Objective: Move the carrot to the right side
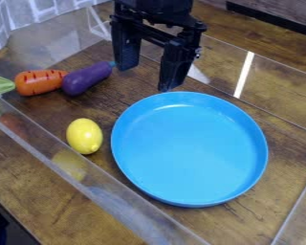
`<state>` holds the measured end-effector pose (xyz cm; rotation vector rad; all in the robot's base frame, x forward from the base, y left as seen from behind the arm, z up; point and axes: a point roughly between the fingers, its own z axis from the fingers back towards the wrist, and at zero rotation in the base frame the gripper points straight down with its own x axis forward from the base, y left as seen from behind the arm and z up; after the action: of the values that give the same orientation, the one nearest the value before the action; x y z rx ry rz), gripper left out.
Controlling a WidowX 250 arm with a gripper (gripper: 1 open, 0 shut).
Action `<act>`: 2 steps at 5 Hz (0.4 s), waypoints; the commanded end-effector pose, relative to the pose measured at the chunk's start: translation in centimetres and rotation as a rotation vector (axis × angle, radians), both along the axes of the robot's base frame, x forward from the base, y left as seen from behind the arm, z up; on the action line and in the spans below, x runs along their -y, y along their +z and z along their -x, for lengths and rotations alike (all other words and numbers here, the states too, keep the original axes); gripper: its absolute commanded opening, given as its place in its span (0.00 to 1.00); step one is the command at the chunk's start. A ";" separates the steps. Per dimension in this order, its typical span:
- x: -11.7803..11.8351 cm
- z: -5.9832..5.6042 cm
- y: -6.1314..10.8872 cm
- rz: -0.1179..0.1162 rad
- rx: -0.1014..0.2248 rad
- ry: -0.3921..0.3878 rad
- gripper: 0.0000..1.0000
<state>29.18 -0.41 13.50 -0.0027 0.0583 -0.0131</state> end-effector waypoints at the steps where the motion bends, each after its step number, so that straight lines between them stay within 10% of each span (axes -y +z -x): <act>1: -0.7 -0.4 -1.1 0.001 -0.013 0.033 1.00; 2: -2.9 -0.2 -1.7 -0.006 -0.022 0.028 1.00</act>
<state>29.11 2.45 11.02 0.0029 0.1139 0.0229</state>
